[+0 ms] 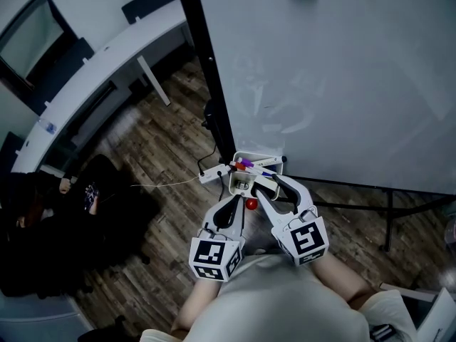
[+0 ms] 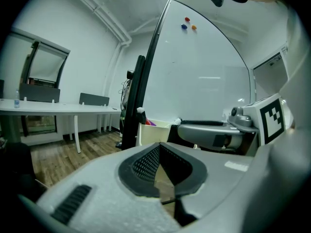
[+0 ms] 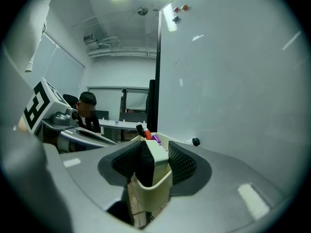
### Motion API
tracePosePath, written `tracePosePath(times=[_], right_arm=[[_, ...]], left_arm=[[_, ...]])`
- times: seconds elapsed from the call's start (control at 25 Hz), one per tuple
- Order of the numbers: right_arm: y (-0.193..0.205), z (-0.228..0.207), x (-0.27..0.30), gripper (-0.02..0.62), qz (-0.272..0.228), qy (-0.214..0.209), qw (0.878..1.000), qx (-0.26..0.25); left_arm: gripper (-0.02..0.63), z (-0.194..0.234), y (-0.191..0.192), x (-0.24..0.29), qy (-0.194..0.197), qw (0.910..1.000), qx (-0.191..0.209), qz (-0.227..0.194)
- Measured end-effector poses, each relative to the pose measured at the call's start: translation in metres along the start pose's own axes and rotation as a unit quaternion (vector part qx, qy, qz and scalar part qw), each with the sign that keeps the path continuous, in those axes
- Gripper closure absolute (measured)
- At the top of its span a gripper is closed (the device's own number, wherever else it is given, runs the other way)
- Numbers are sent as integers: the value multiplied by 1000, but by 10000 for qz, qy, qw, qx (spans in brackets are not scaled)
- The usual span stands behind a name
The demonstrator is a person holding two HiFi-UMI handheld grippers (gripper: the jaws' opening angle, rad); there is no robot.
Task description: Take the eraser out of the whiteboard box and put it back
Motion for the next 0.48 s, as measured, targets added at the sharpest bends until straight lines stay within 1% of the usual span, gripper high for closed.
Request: tracePosePath(times=[0.48], right_arm=[[-1, 1, -2, 413, 24, 141, 9999, -63]], left_arm=[[606, -1, 2, -3, 44, 10000, -7, -21]])
Point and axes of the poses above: the fingertips, and each gripper's own axes: x forward along the fingers, z to its left, y out of its underside, the point moved 2 cm from there along -x, backward along the fingers, and after that the axes turned 6 degrees about z, right-handed, at the moved point
